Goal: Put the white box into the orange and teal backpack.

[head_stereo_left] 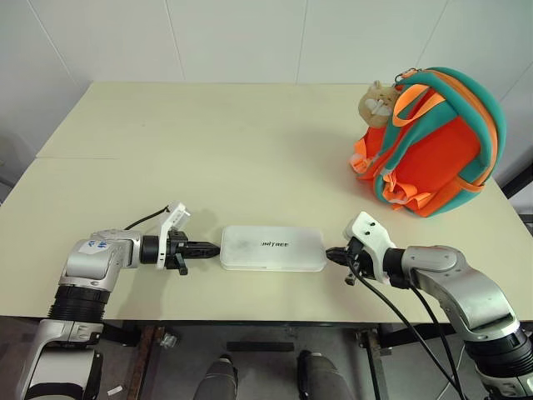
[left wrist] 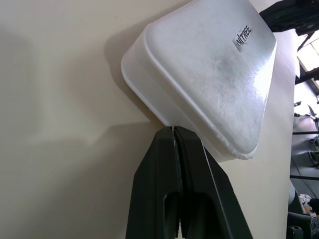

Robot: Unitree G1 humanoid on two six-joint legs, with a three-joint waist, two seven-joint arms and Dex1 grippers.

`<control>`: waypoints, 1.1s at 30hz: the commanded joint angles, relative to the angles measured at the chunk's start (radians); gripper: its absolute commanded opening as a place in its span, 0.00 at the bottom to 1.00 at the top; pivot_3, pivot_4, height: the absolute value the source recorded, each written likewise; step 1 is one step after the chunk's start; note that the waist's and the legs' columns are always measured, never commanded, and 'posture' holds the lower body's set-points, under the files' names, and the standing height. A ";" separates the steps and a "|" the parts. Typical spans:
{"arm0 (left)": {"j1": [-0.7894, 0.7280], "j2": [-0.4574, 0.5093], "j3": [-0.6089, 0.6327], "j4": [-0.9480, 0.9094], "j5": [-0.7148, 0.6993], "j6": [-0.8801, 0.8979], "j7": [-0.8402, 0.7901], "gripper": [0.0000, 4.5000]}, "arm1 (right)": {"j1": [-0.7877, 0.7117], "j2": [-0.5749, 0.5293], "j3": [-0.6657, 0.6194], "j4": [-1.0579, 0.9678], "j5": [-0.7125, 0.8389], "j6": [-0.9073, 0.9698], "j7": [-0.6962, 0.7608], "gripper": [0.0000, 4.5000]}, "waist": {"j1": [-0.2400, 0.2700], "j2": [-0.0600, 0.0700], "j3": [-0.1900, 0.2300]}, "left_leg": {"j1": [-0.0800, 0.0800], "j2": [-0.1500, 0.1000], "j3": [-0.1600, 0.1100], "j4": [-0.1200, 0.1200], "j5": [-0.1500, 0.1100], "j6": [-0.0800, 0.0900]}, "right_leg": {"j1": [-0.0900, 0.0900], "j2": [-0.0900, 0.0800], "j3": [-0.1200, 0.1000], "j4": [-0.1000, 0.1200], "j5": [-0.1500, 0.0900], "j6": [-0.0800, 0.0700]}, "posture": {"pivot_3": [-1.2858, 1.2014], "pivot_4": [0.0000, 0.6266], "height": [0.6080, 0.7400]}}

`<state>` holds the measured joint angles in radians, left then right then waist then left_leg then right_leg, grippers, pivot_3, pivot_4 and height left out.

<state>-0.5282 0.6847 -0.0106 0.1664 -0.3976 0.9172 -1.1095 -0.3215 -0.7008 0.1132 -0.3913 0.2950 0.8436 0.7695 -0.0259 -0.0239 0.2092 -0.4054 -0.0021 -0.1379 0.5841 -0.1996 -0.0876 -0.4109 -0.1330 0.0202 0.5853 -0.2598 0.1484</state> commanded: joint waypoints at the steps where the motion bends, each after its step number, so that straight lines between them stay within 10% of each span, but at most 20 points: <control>1: 0.025 0.015 0.000 -0.042 -0.018 0.024 0.018 0.01 | 0.005 -0.017 -0.023 -0.015 -0.004 -0.037 -0.003 0.00 | -0.001 0.000 0.000 | 0.000 0.000 0.000 0.000 0.000 0.000 | 0.000 0.000 0.000 0.000 0.000 0.000 | 0.52 0.24 1.00; 20: -0.074 -0.026 0.213 -0.019 -0.167 0.106 0.147 0.01 | 0.011 -0.079 -0.075 0.067 -0.050 -0.124 -0.019 0.00 | 0.001 -0.001 0.000 | 0.000 0.000 0.001 0.001 0.000 0.000 | 0.000 0.000 0.001 0.000 0.000 0.000 | 0.52 0.24 1.00; 25: -0.073 -0.021 0.155 -0.012 -0.128 0.103 0.200 0.27 | 0.001 -0.094 -0.065 0.070 -0.047 -0.136 -0.001 0.12 | -0.002 -0.001 0.000 | 0.000 0.000 0.002 0.001 0.000 0.000 | 0.000 0.000 0.002 0.000 0.002 0.003 | 0.52 0.24 1.00; 33: -0.119 -0.029 0.166 0.060 -0.187 0.277 0.223 0.81 | -0.016 -0.074 -0.069 0.088 -0.061 -0.153 -0.025 0.70 | -0.001 -0.001 0.000 | 0.000 0.000 0.005 0.002 0.000 0.000 | 0.000 0.000 0.004 0.000 0.002 0.003 | 0.52 0.24 1.00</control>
<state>-0.6249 0.6469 0.1385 0.2167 -0.5542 1.1477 -0.8880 -0.3232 -0.7766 0.0656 -0.3034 0.2493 0.7160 0.7602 -0.0265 -0.0247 0.2096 -0.4051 -0.0022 -0.1334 0.5869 -0.1997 -0.0873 -0.4113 -0.1328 0.0246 0.5855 -0.2582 0.1509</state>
